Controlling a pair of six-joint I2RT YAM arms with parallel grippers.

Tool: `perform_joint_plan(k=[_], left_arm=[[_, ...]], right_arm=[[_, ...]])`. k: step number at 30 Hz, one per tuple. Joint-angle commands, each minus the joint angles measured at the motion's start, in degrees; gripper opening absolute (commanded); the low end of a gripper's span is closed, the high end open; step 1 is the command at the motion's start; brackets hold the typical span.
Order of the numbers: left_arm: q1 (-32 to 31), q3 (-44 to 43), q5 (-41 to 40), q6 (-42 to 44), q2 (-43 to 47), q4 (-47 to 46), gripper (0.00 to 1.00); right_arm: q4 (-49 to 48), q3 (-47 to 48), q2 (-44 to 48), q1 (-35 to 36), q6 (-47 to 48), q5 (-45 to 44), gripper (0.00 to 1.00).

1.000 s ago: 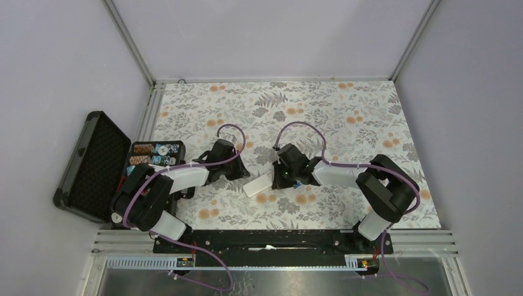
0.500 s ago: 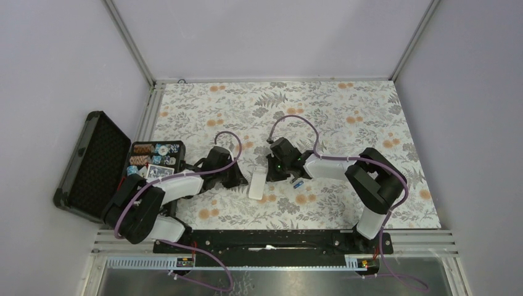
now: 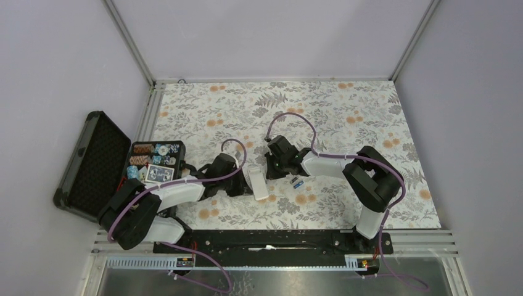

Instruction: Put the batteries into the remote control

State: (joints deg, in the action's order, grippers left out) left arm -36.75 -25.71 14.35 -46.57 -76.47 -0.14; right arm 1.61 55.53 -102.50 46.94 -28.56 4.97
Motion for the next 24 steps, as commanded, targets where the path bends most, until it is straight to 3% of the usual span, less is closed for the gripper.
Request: perform_joint_plan(k=[1, 17, 24], left_arm=[[-2.43, 0.46, 0.21, -2.03, 1.29, -0.85, 0.00], [-9.35, -5.84, -0.57, -4.41, -6.40, -5.31, 0.00], [-9.57, -6.25, -3.81, -2.55, -2.55, 1.28, 0.00]], right_arm=[[4.65, 1.43, -1.47, 0.44, 2.49, -4.12, 0.00], [9.34, -2.32, 10.83, 0.39, 4.63, -10.61, 0.02], [9.37, -3.17, 12.76, 0.35, 5.55, -10.19, 0.04]])
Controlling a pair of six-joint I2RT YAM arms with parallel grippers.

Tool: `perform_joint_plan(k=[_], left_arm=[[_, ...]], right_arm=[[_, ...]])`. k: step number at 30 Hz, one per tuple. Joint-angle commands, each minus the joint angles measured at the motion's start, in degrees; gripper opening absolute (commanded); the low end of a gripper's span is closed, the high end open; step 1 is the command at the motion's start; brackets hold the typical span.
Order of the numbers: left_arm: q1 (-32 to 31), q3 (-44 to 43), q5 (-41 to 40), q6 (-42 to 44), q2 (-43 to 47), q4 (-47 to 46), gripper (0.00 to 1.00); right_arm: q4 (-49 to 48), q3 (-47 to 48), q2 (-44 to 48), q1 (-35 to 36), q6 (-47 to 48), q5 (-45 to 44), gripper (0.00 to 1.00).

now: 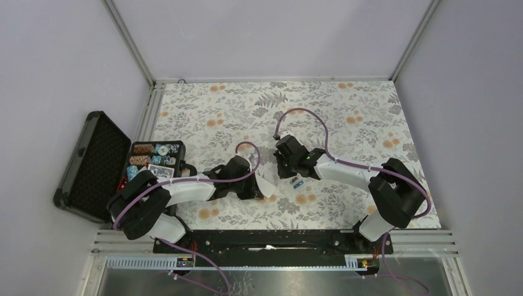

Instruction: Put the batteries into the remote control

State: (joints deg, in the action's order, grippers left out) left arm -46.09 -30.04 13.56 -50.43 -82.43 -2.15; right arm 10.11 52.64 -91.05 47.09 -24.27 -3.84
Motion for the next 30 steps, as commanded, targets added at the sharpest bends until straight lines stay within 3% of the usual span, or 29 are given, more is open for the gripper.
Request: perform_joint_plan(k=[1, 8, 13, 30], left_arm=[[-0.23, -1.83, -3.77, 1.59, 4.41, 4.82, 0.00], [-0.23, -1.51, -14.83, 3.41, 12.87, 16.33, 0.00], [-0.15, -2.52, -20.61, 4.67, 12.98, 20.81, 0.00], [2.41, -4.54, -22.48, 4.76, 3.49, 15.01, 0.00]], right_arm=[[0.80, -0.08, 0.90, 0.19, 1.45, -1.09, 0.04], [0.38, 2.61, -2.10, 0.19, 2.50, 1.33, 0.00], [-0.84, 5.20, -5.44, 0.17, 2.88, 2.82, 0.00], [-1.13, 10.84, -15.02, 0.19, 3.73, 8.01, 0.00]])
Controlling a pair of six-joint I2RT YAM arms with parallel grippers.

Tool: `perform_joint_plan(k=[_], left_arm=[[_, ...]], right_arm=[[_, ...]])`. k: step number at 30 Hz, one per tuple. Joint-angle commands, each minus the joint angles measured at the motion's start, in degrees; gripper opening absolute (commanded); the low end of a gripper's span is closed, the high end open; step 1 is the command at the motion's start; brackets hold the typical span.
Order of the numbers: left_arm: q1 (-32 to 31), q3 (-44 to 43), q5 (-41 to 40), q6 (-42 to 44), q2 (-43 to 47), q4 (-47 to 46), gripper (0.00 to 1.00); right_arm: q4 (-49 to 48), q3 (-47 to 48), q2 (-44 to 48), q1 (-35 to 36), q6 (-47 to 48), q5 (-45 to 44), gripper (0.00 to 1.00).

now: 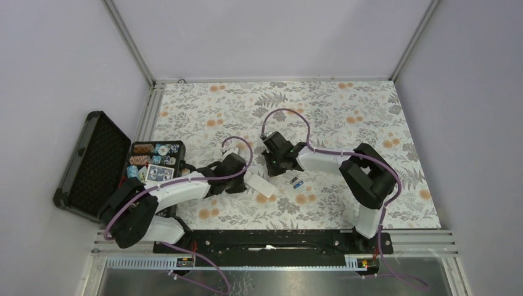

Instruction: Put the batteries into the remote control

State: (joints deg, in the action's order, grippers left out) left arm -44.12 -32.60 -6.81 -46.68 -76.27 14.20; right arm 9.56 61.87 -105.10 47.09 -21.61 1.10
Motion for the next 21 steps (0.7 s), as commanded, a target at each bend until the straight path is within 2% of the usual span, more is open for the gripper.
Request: perform_joint_plan(k=[1, 12, 21], left_arm=[[0.44, -2.24, -1.84, 1.16, -3.26, -1.62, 0.00], [0.22, -2.76, 3.40, 1.74, -7.02, -5.07, 0.00], [-2.77, -3.44, 5.93, 2.12, -7.61, -5.42, 0.00]], right_arm=[[-0.98, 1.14, -0.91, 0.15, 1.00, 3.64, 0.00], [-4.77, -6.92, 2.33, 0.28, -1.43, 6.98, 0.00], [-5.10, -12.16, 7.17, 0.27, -3.09, 6.62, 0.00]])
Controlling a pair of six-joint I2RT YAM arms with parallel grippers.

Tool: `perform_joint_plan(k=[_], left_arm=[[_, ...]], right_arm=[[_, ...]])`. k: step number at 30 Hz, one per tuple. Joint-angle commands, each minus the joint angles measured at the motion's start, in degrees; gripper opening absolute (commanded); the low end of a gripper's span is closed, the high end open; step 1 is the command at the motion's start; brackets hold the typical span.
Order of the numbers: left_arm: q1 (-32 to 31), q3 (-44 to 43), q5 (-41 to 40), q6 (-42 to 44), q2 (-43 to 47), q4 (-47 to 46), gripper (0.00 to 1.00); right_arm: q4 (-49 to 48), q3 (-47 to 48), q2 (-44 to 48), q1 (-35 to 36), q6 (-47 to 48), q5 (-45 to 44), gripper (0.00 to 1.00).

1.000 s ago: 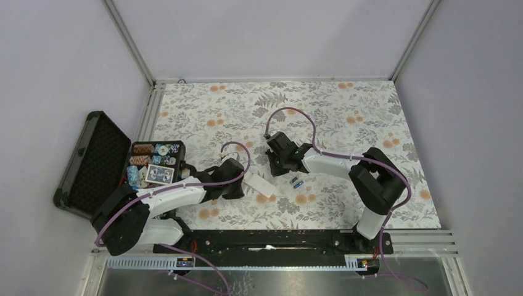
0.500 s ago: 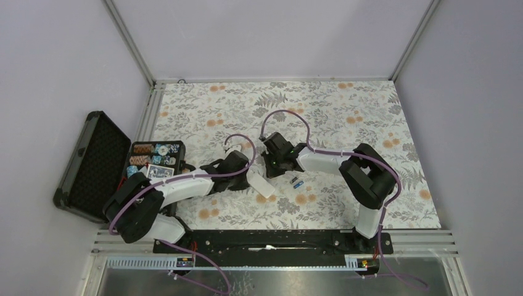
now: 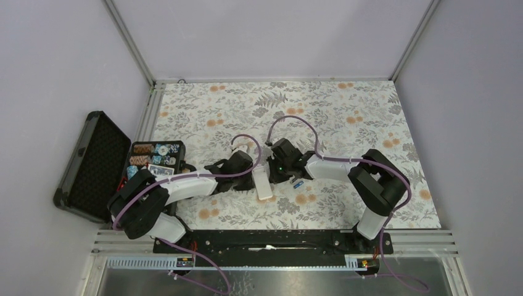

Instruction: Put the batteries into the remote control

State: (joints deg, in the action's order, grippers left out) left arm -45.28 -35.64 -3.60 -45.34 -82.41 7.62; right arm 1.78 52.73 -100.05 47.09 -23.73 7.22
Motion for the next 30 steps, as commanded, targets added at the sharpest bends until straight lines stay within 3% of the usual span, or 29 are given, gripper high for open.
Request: perform_joint_plan(k=[1, 20, 30], left_arm=[[-1.89, -0.40, 2.98, 0.66, -1.45, 1.17, 0.00], [-5.82, 0.02, 5.16, -0.10, 1.04, 1.48, 0.00], [-5.78, 0.55, -2.03, 0.56, 5.05, 7.68, 0.00]], right_arm=[[2.56, -3.59, 2.61, 0.28, -1.23, 0.49, 0.00], [0.94, -11.82, 11.58, 0.79, -4.05, 1.26, 0.00], [2.41, -9.59, 12.02, 0.90, -2.04, -4.43, 0.00]])
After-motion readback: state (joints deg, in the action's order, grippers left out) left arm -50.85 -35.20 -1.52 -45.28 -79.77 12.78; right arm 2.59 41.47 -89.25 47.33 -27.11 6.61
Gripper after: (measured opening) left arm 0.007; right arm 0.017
